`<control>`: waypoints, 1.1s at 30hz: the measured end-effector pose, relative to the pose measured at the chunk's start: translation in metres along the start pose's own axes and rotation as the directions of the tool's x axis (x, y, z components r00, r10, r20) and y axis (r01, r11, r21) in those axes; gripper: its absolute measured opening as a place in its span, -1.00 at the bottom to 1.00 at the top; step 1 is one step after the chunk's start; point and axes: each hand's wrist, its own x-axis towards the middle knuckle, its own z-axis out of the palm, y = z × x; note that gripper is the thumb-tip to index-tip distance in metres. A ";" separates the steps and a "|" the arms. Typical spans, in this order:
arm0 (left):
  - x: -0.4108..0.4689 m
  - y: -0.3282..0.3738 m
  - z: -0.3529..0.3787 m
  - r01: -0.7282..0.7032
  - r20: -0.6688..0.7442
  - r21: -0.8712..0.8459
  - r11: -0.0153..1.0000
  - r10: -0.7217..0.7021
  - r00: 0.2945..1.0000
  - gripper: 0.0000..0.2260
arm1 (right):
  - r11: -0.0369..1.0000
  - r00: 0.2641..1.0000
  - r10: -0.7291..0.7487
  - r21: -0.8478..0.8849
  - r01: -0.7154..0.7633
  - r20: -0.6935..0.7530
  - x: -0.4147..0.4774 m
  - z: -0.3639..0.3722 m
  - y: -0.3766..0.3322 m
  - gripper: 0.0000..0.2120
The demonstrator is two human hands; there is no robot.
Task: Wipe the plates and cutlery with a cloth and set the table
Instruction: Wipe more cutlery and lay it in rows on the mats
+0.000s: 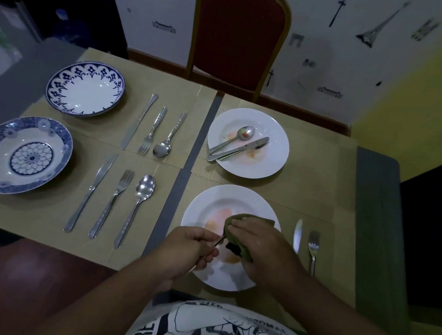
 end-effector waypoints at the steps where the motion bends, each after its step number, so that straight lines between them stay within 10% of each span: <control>1: 0.000 -0.001 0.001 0.000 -0.009 0.015 1.000 0.000 1.000 -0.79 | 0.999 0.999 0.038 0.002 -0.038 0.005 0.001 0.001 0.008 -0.58; 11: -0.001 0.000 0.006 0.062 -0.055 -0.047 0.997 -0.064 0.996 -0.84 | 0.906 0.912 0.383 0.251 -0.341 -0.145 -0.009 -0.010 0.025 -0.41; 21: -0.009 0.006 0.012 -0.047 0.059 0.175 0.983 0.038 0.998 -0.78 | 0.993 1.000 -0.009 0.120 0.006 0.022 -0.007 -0.006 0.001 -0.51; 33: -0.009 -0.004 0.003 -0.049 -0.091 0.150 0.987 0.063 0.994 -0.77 | 0.936 0.949 0.314 0.157 -0.316 0.042 -0.012 -0.009 0.035 -0.60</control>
